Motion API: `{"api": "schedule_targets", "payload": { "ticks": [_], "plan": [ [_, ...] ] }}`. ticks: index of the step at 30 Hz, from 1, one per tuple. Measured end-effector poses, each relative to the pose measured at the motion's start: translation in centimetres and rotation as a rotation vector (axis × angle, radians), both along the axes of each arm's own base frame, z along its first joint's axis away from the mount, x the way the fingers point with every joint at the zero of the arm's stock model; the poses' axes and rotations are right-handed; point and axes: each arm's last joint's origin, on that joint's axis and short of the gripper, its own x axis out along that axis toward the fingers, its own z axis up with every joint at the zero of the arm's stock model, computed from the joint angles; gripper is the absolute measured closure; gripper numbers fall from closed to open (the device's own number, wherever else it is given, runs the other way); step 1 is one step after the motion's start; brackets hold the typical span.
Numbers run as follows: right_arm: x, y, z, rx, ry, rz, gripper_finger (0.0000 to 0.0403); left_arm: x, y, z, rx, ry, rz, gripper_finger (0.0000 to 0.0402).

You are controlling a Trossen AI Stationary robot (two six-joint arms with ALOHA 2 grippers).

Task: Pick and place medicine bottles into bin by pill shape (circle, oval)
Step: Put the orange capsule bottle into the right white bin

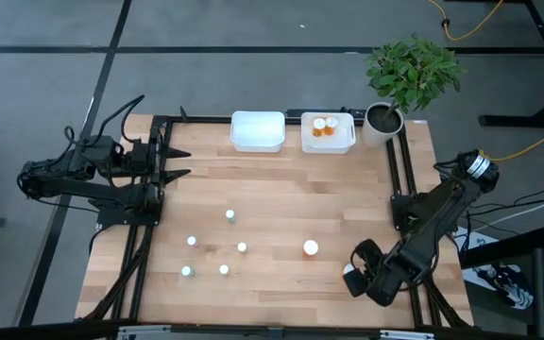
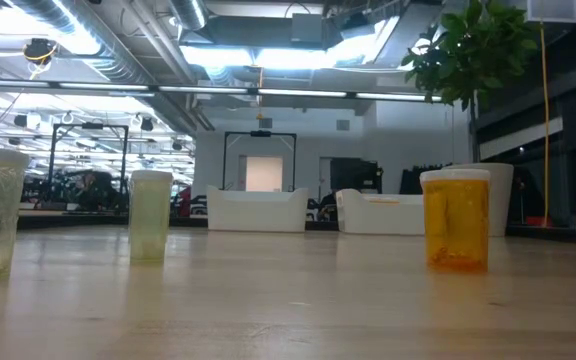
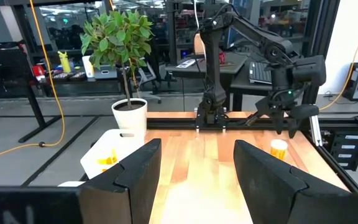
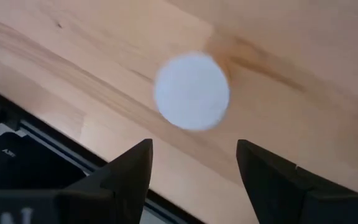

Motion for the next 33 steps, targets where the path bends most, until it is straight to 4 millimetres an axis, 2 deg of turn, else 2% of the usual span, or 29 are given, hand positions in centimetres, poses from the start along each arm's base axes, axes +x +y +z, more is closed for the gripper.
{"api": "schedule_targets", "payload": {
  "ticks": [6, 10, 13, 17, 23, 33],
  "plan": [
    [1.4, -0.5, 1.9, -0.115, -0.111, 0.132, 0.0169, 0.0, 0.0, 0.0, 0.000, 0.000, -0.001, 0.0207],
    [3.3, 1.0, 4.1, -0.243, -0.286, 0.374, 0.0169, 0.0, 0.0, 0.0, -0.001, 0.000, 0.000, 0.0207],
    [4.2, 2.0, 6.1, -0.318, -0.310, 0.472, 0.0169, 0.0, 0.0, 0.0, -0.001, 0.000, 0.000, 0.0207],
    [4.5, 2.2, 8.0, -0.419, -0.170, 0.489, 0.0169, 0.0, 0.0, 0.0, -0.001, 0.000, -0.001, 0.0207],
    [4.0, 1.8, 8.5, -0.484, 0.069, 0.351, 0.0169, 0.0, 0.0, 0.0, -0.001, 0.000, 0.000, 0.0207],
    [5.0, 2.3, 8.2, -0.362, 0.048, 0.312, 0.0169, 0.0, 0.0, 0.0, 0.000, 0.000, 0.000, 0.0207]
  ]
}}
